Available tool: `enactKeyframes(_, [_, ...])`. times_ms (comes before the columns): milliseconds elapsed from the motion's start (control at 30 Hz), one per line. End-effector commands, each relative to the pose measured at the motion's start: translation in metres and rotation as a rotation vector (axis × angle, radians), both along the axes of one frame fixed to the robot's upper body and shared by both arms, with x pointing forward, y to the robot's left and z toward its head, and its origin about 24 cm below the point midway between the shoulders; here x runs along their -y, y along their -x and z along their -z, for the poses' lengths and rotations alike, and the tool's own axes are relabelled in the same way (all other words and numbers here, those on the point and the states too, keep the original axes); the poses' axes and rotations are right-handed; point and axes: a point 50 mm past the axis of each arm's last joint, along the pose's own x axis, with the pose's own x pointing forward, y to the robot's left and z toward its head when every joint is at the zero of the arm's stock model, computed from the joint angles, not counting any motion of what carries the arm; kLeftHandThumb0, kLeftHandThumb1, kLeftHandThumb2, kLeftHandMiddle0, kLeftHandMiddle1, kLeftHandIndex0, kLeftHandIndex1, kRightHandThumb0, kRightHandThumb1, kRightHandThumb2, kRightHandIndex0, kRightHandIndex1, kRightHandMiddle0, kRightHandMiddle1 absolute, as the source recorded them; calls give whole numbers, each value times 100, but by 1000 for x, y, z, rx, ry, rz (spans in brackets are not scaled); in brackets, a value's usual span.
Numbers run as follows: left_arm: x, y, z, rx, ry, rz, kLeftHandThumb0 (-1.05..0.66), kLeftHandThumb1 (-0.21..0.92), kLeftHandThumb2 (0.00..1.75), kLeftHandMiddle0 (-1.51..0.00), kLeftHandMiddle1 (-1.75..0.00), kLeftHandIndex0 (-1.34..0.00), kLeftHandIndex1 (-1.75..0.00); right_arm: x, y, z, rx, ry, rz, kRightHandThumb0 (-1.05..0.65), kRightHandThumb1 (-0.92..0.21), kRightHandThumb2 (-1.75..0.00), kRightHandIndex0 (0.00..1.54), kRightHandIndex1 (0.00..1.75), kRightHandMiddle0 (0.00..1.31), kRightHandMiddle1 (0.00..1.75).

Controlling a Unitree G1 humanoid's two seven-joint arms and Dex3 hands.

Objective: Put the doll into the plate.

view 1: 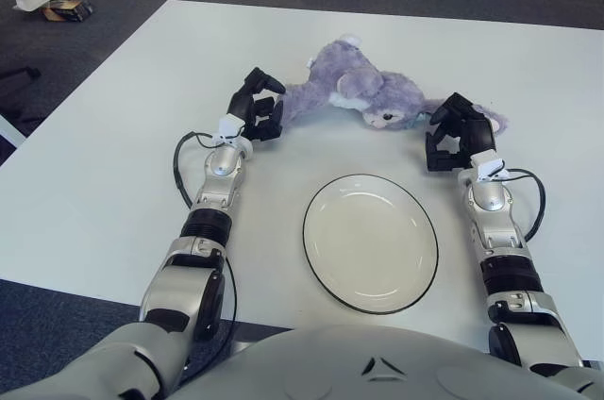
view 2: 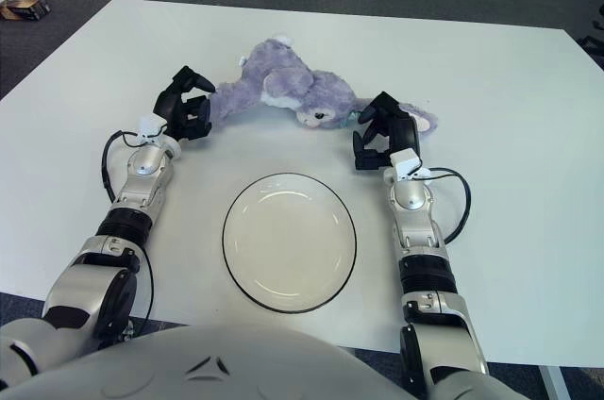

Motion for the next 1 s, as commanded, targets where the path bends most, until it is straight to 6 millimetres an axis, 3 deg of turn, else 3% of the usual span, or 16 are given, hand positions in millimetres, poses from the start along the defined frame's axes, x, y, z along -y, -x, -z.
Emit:
enactKeyframes(0, [-6, 33, 59, -220, -9, -22, -41, 56, 101, -104, -175, -42, -175, 3, 24, 37, -103, 14, 31, -1, -9, -158, 81, 175, 55, 171])
enactKeyframes(367, [-5, 33, 59, -222, -3, -29, -41, 55, 102, -107, -175, -43, -175, -1, 29, 18, 33, 10, 15, -1, -8, -159, 82, 175, 55, 170])
enactKeyframes(967, [-6, 29, 58, -217, -15, -36, -41, 55, 102, -107, -175, -43, -175, -21, 35, -36, 328, -11, 10, -1, -4, -158, 82, 175, 68, 156])
